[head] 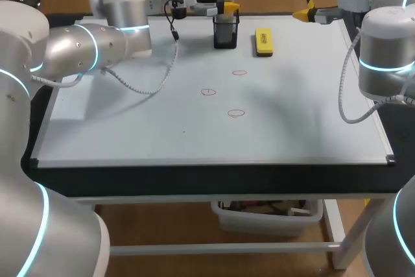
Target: Pick up the inspection probe, press it on each red-marked spot on the whiteboard one by one, put down the probe, pick up the eraser, and wipe off all the red marks.
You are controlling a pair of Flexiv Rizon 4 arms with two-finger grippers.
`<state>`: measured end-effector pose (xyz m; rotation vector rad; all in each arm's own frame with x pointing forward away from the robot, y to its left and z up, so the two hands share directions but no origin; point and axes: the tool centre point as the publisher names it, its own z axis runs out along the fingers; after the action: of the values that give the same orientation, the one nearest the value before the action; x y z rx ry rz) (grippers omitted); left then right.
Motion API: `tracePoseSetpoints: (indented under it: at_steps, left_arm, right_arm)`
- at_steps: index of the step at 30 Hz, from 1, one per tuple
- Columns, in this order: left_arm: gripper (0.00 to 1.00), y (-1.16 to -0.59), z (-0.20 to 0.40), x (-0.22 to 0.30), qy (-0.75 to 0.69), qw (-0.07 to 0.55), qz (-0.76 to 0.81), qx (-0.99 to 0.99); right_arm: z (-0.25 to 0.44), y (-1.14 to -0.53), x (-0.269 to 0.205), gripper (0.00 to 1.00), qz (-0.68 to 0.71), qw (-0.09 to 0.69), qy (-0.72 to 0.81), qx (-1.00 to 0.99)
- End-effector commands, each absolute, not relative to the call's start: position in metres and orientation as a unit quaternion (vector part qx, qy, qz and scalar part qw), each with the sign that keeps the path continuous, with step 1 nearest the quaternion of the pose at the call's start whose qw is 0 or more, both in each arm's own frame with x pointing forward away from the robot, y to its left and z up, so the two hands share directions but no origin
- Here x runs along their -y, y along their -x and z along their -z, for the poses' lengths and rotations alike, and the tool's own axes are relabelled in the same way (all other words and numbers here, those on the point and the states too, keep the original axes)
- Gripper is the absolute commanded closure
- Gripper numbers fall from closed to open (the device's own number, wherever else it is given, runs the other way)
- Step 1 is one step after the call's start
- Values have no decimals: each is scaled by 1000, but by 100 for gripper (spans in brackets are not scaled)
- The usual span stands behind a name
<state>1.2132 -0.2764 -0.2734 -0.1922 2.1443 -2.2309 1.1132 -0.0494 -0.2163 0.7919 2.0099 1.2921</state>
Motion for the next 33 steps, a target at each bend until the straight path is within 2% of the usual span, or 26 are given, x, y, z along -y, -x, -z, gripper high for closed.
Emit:
tracePoseSetpoints:
  at_steps: [1,33]
  left_arm:
    - [100,-1220,272,278,55,16,721,-690]
    - [100,-1209,196,270,30,30,736,-675]
  right_arm:
    - [216,-1114,50,0,-488,307,-299,-760]
    - [216,-1114,50,0,-488,307,-299,-760]
